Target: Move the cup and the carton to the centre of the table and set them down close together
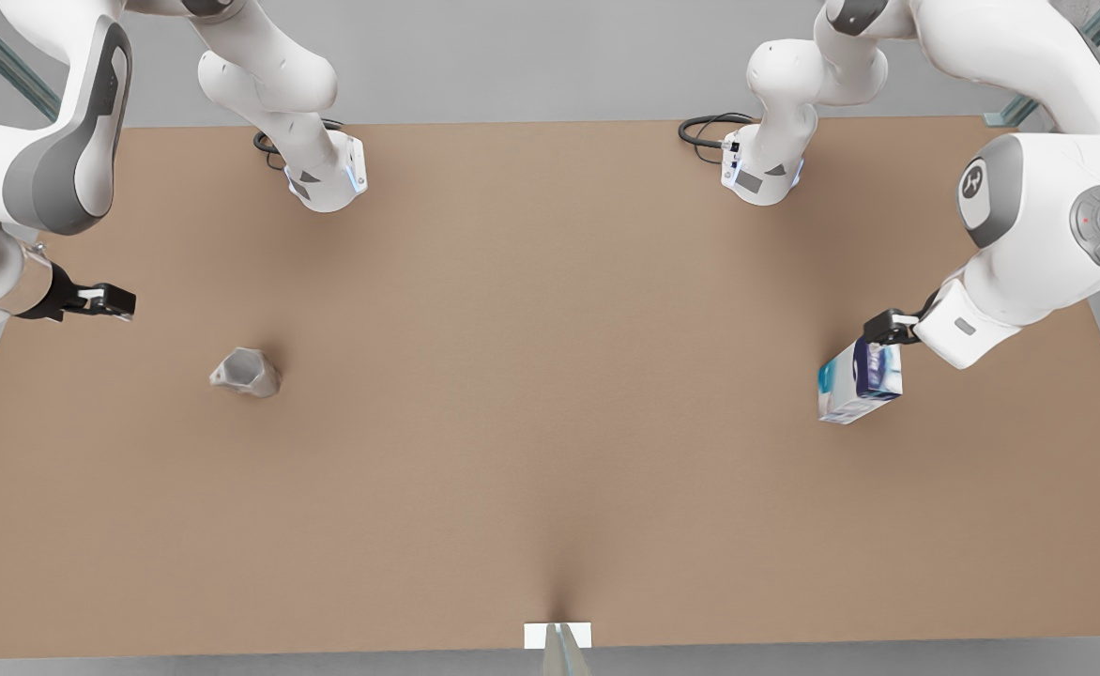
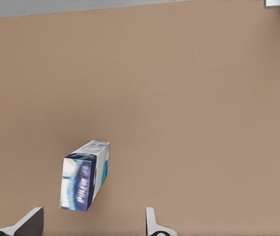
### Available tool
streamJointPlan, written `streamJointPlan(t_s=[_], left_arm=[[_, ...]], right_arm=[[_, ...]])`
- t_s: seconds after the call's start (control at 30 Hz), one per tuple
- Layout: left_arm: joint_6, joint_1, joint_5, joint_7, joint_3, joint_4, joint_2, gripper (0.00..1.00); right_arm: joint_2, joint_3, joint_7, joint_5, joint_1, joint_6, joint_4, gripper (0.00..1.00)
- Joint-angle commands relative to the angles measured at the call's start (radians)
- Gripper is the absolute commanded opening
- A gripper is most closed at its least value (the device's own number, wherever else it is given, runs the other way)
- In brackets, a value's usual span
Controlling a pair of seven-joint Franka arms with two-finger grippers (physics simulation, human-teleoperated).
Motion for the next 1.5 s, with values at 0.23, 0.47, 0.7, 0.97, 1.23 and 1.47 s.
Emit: streamJointPlan(t_s=[0.23,0.47,0.7,0.97,1.23,1.47], left_arm=[[0.000,0.003,0.002,0.003,-0.001,0.000,0.008,1.00],[0.009,0.005,0.005,0.002,0.003,0.014,0.041,1.00],[-0.014,-0.015,0.002,-0.009,-0.018,0.014,0.028,1.00],[-0.041,-0.015,0.003,-0.010,-0.009,-0.009,0.015,1.00],[-0.040,-0.017,0.005,-0.009,-0.006,-0.005,0.018,1.00],[-0.028,-0.017,0.002,-0.006,-0.012,-0.002,0.044,1.00]], right_arm=[[0.002,0.020,0.465,0.066,0.002,0.268,-0.382,1.00],[-0.018,0.020,0.515,0.136,-0.049,0.538,-0.664,1.00],[0.038,0.020,0.555,0.181,-0.089,0.657,-0.727,1.00],[0.092,0.020,0.541,0.236,-0.127,0.724,-0.730,1.00],[0.127,0.020,0.540,0.239,-0.121,0.744,-0.727,1.00],[0.152,0.020,0.538,0.239,-0.118,0.749,-0.727,1.00]])
